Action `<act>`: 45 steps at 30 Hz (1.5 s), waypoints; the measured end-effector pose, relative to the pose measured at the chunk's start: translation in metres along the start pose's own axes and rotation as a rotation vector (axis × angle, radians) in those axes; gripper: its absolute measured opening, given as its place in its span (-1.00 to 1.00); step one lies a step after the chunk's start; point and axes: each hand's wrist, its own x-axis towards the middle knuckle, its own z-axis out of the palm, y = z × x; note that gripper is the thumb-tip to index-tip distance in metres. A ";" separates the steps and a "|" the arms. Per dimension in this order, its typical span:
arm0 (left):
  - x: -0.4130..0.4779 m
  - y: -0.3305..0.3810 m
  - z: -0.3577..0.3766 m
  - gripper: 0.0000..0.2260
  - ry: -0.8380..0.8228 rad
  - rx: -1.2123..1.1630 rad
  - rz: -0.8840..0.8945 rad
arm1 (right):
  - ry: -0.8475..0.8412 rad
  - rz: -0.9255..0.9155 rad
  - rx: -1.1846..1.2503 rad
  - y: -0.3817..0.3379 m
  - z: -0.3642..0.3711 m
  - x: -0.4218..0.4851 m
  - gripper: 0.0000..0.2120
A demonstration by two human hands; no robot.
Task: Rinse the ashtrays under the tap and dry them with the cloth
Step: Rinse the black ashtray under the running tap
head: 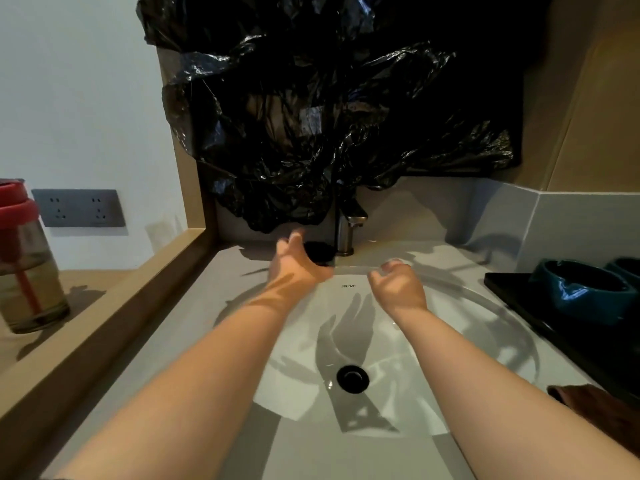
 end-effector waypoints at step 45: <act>-0.019 -0.001 0.041 -0.04 -0.251 -0.300 0.117 | -0.138 0.401 0.615 -0.128 -0.038 0.127 -0.63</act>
